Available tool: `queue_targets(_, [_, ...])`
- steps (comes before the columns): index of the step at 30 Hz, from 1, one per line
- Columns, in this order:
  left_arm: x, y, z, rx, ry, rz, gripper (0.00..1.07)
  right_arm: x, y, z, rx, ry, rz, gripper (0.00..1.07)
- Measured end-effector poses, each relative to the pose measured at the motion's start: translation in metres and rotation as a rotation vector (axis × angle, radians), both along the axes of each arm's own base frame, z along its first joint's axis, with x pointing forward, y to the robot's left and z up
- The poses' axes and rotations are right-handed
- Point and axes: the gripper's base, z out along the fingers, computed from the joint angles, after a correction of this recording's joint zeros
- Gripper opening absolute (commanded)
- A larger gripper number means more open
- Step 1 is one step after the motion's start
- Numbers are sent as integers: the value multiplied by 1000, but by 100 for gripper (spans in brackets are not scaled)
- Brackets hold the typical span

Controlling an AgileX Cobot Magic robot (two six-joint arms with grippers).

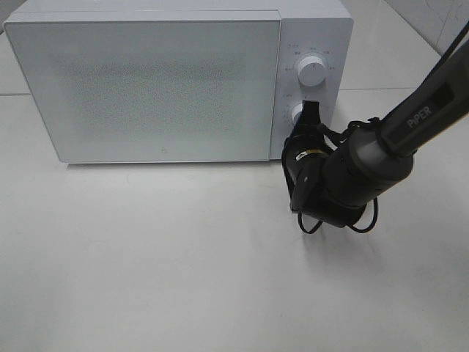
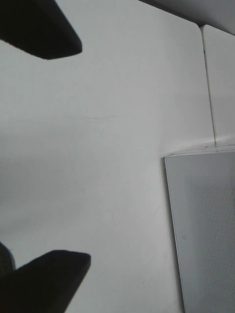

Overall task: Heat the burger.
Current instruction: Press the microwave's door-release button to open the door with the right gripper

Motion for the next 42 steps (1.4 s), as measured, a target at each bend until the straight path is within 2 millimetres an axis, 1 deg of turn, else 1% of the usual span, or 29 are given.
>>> queue_targets(9, [0,0,0,0,0,0,100,6,13,-3,32,-3,-122,0])
queue_targets(24, [0,0,0,0,0,0,100,6,13,-2,32,-6,-130,0])
queue_targets(27, [0,0,0,0,0,0,100,4,12,-1,20,-9,-106,0])
queue_targets(34, [0,0,0,0,0,0,100,1,2,3,-12,50,35,0])
queue_targets(36, [0,0,0,0,0,0,100,1,1,4,-16,54,47,0])
queue_targets(37, [0,0,0,0,0,0,100,-2,-2,7,-31,58,81,0])
queue_targets(41, [0,0,0,0,0,0,100,-7,-5,11,-51,55,109,0])
queue_targets(42, [0,0,0,0,0,0,100,-12,-8,15,-68,56,128,0])
